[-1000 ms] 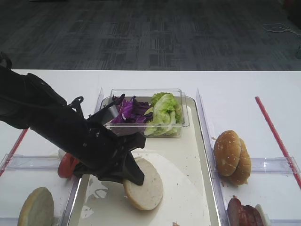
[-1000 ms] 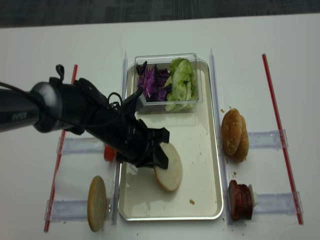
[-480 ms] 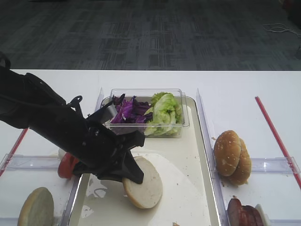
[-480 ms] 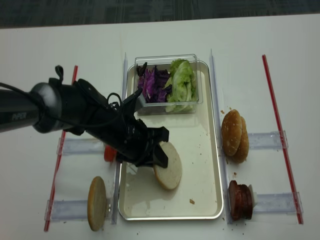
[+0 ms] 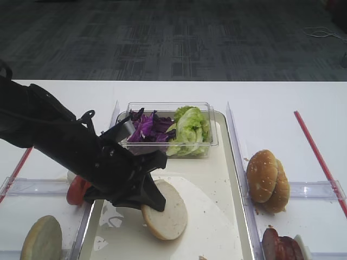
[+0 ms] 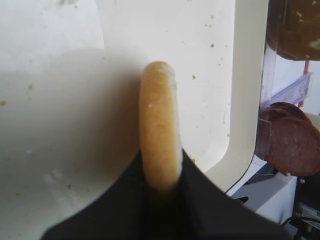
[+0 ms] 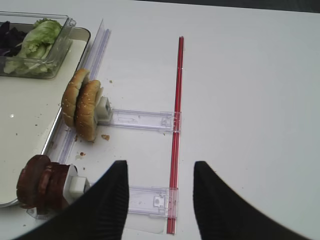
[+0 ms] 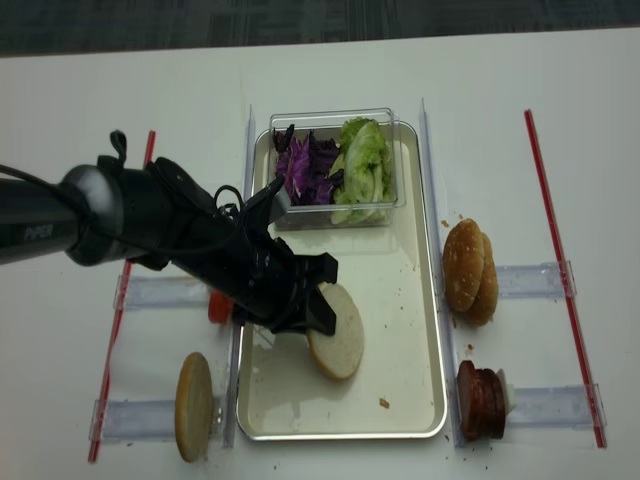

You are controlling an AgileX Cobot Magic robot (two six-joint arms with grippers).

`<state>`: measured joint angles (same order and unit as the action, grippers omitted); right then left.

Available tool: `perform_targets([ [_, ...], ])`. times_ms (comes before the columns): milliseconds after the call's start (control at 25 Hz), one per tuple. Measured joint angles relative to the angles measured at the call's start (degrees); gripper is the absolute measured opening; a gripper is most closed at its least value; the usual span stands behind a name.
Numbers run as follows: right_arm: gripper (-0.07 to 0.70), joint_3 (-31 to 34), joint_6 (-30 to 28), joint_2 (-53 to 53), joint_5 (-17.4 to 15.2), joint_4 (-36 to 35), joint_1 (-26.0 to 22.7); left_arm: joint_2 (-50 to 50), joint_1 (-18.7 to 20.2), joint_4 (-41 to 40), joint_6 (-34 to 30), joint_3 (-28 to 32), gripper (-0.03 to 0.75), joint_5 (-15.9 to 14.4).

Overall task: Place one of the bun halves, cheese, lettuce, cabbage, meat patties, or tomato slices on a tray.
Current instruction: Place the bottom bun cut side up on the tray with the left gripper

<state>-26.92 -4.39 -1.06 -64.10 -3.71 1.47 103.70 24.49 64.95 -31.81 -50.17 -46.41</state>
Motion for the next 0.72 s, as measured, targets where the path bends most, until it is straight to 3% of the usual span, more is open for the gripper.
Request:
perform_targets([
  [720, 0.324, 0.0, 0.0, 0.0, 0.0, 0.0, 0.0, 0.0, 0.0, -0.5, 0.0, 0.0, 0.099, 0.1],
])
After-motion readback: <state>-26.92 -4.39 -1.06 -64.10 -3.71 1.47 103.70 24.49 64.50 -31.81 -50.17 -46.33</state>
